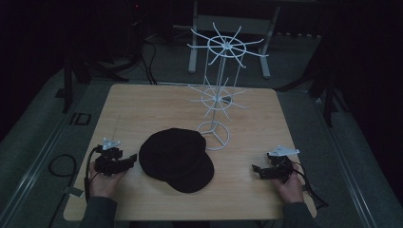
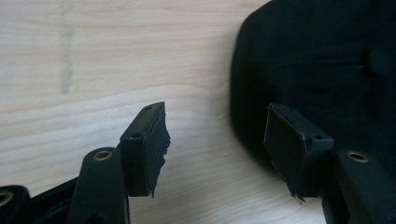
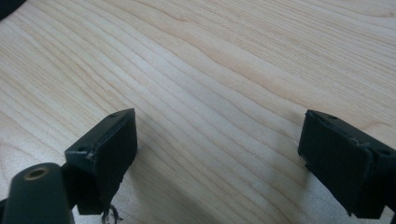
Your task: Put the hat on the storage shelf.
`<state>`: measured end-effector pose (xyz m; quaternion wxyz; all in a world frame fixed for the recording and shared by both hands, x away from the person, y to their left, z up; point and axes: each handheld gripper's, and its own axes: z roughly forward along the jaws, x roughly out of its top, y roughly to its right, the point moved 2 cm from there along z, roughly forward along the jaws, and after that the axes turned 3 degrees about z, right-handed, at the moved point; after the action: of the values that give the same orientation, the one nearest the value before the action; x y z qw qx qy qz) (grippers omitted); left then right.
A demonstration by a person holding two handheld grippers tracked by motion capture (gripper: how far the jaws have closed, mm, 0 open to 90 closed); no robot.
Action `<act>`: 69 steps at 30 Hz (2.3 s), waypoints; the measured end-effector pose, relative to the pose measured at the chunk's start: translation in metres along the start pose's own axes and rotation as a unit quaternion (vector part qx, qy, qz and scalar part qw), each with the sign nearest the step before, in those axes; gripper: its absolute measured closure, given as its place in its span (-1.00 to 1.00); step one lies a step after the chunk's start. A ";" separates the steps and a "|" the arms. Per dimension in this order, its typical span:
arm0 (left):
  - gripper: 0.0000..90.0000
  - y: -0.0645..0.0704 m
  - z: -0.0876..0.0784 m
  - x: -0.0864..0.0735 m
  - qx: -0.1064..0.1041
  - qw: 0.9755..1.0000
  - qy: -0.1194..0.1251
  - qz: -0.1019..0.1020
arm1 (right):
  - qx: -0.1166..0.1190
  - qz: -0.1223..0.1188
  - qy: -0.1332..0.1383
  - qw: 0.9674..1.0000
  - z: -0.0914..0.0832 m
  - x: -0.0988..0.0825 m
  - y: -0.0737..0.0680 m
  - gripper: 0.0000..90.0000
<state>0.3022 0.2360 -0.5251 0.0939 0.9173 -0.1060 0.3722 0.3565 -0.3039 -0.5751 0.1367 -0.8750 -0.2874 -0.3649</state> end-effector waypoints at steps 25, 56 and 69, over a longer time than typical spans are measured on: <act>-0.25 0.041 0.049 0.010 -0.009 0.996 -0.083 0.024 | -0.002 0.002 0.000 1.000 0.000 0.000 -0.001 -0.74; 0.69 0.011 0.036 0.026 -0.011 0.999 -0.038 -0.036 | -0.003 0.004 0.000 1.000 0.000 0.000 -0.001 -0.74; 0.70 -0.001 0.005 0.054 -0.021 1.000 0.013 -0.014 | -0.003 0.005 0.000 1.000 0.000 0.000 -0.001 -0.74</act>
<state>0.3437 0.2287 -0.4909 0.1194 0.9115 -0.0996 0.3808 0.3557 -0.3032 -0.5750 0.1360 -0.8770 -0.2819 -0.3647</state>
